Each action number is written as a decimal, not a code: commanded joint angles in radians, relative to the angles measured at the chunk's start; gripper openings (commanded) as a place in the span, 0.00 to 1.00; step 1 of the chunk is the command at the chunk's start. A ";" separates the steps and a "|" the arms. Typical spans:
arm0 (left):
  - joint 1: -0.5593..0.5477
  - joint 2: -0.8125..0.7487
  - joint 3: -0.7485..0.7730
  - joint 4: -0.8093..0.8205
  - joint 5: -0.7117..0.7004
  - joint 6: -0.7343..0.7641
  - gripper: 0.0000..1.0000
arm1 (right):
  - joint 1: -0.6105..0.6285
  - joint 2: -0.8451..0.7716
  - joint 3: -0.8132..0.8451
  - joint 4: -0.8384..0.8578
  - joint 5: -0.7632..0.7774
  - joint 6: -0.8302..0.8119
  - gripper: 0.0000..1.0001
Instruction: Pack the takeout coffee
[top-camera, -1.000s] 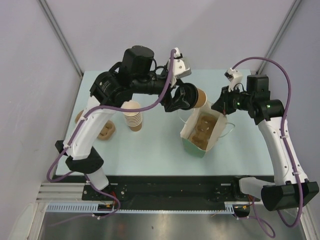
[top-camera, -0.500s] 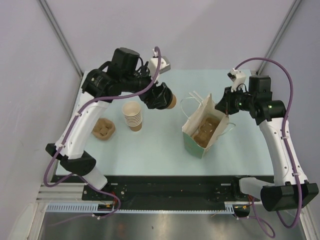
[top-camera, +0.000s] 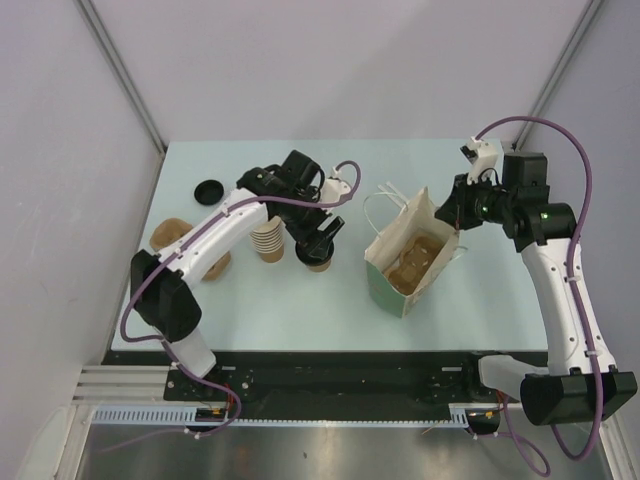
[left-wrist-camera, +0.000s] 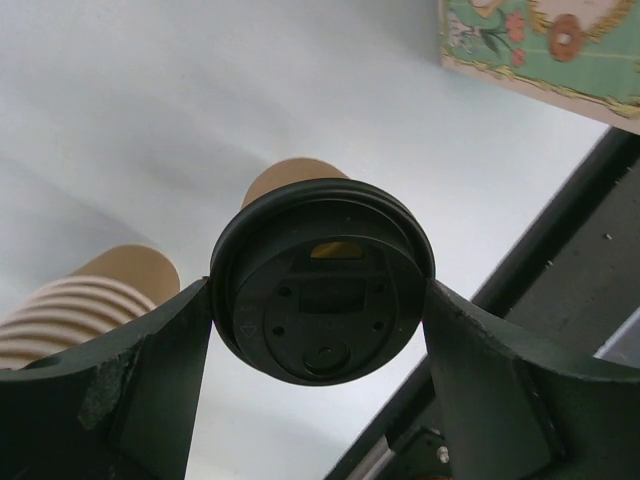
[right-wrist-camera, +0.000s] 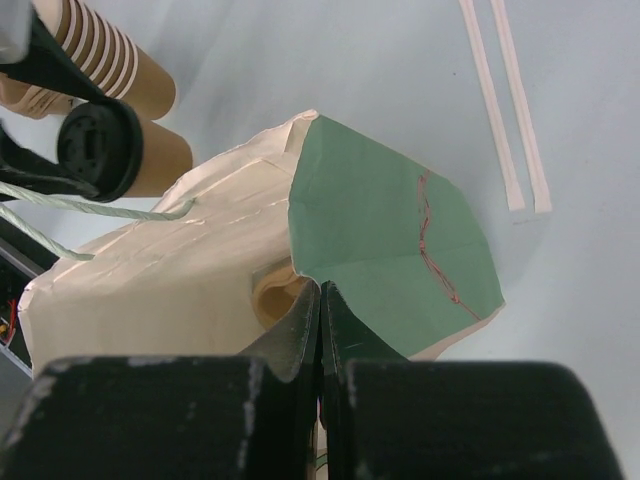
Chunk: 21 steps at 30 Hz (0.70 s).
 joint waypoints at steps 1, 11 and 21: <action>0.016 0.038 -0.066 0.183 -0.013 -0.029 0.08 | -0.016 -0.029 -0.005 -0.040 0.009 -0.015 0.00; 0.020 0.123 -0.151 0.310 -0.007 -0.025 0.15 | -0.046 -0.041 -0.005 -0.063 -0.001 -0.037 0.00; 0.031 0.103 -0.224 0.385 0.011 -0.009 0.49 | -0.059 -0.041 -0.005 -0.068 -0.015 -0.043 0.00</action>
